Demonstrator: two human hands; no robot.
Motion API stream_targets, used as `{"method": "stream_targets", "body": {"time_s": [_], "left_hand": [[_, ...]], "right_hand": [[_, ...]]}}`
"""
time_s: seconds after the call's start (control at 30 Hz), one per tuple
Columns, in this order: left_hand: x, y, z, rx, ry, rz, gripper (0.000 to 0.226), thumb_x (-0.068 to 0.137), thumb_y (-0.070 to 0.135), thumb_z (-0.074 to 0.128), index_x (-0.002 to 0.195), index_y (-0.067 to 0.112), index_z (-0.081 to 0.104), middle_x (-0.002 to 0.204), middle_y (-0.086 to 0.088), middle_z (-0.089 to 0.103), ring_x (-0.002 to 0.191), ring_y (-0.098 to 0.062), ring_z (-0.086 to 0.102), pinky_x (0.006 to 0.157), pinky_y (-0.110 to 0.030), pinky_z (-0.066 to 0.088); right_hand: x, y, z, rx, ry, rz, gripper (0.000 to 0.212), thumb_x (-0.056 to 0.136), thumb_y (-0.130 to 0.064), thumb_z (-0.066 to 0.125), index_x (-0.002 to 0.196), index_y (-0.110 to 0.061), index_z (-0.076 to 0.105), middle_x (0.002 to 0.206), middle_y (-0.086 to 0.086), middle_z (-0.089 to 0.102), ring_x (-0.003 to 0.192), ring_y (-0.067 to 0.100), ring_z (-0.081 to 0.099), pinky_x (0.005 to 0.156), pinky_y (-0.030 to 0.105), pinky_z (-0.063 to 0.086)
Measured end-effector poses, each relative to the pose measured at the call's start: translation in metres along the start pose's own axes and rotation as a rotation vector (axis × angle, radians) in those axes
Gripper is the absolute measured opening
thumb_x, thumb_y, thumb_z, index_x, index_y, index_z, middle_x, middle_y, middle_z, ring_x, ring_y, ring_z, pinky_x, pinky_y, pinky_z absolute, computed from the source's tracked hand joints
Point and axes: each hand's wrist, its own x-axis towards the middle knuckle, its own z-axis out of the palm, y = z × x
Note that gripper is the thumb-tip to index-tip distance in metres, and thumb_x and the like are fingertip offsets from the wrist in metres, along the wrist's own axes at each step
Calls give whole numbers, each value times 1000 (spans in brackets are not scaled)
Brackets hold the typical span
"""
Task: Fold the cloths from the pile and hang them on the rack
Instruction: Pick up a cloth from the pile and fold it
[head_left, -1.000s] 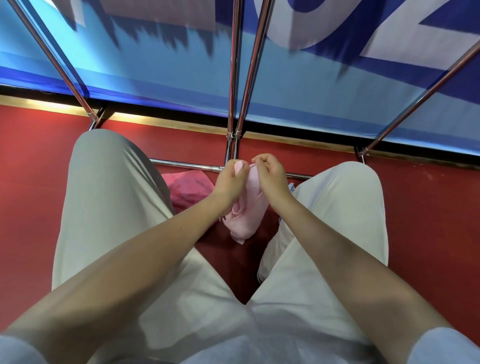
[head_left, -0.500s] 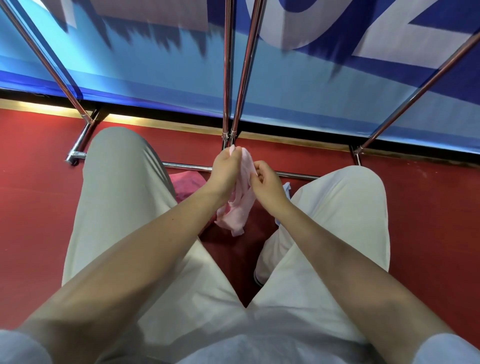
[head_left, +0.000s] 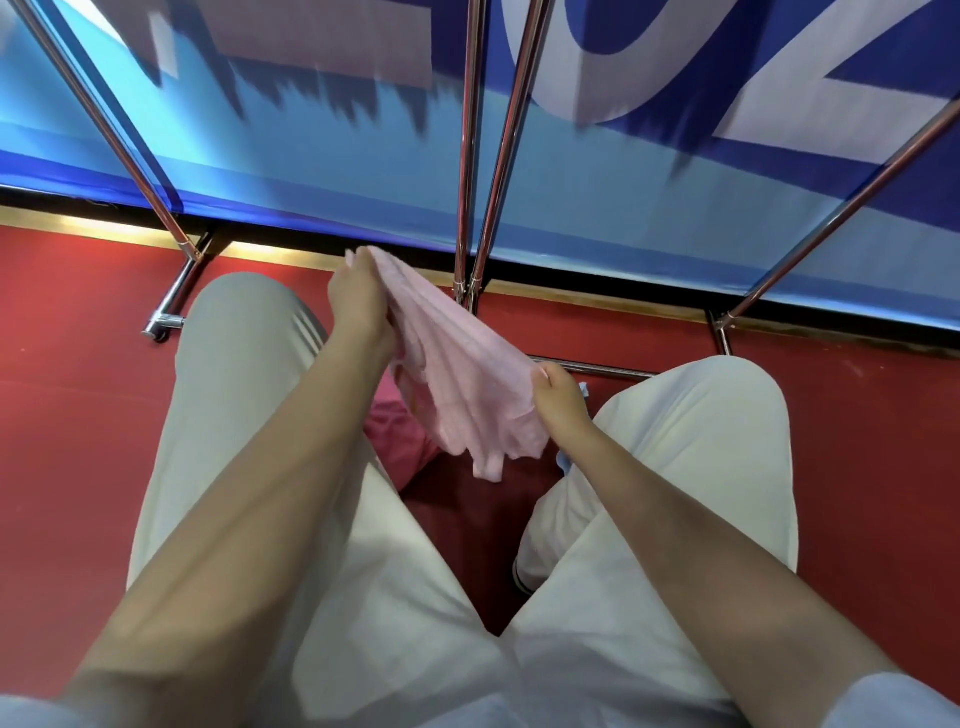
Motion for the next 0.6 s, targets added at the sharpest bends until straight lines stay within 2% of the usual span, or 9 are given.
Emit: {"method": "stream_targets", "body": {"time_s": [0.07,0.13,0.2,0.27,0.37,0.43,0.5,0.53,0.6], "left_hand": [[8,2,-9,106,92,66,36,100,24,40,131,9,51,124,-5,59,114,-22,57,99,-35,46],[11,-6,-14,284,143,164,26,102,23,34,102,11,57,104,-8,61,102,-25,59,89,-34,46],[9,-19,-16,461,116,231,32,103,22,31,84,11,54,85,-6,57,88,-23,54,78,-31,42],[7,-37,-18,624,29,258,38,104,21,32,92,3,63,91,-11,63,90,-25,56,80,-30,41],[-3,-59,-17,797,-139,237,42,105,22,32,114,-2,65,107,-18,66,98,-26,59,81,-26,40],[-14,-72,-16,814,-268,205,39,104,23,35,110,0,66,87,-15,67,79,-22,58,75,-28,41],[-28,-78,-15,779,-395,152,35,104,23,36,105,4,65,63,-12,57,54,-16,51,59,-26,40],[-33,-80,-15,774,-450,135,34,104,24,35,106,6,65,64,-13,57,51,-14,51,54,-23,41],[-35,-83,-17,797,-533,140,33,105,24,35,104,11,66,76,-6,61,62,-12,53,58,-23,41]], "right_hand": [[1,0,0,42,36,6,23,99,-16,39,77,-15,48,69,-8,43,63,5,38,65,28,31],[2,-3,-1,108,93,20,23,98,-17,41,76,-13,48,68,-8,42,62,6,37,63,28,32],[3,-9,-4,156,143,-4,26,97,-16,44,72,-15,49,68,-8,43,64,6,38,62,27,32],[2,-18,-7,171,144,-63,21,96,-14,46,78,-13,55,74,-5,50,68,8,43,63,25,35],[-6,-30,-6,157,59,-168,17,96,-12,46,91,-7,61,82,-5,56,71,2,49,61,10,37],[-11,-34,-3,115,-13,-238,15,95,-12,47,91,-10,62,84,-7,59,75,-1,52,65,10,39],[-13,-38,0,120,-80,-260,15,94,-12,47,89,-15,61,84,-6,61,74,2,54,68,14,41],[-13,-40,1,163,-116,-250,16,94,-12,48,87,-16,61,82,-5,61,71,3,54,67,14,42],[-13,-46,0,265,-173,-228,19,94,-9,49,81,-18,61,76,-6,59,68,1,53,66,13,42]]}}
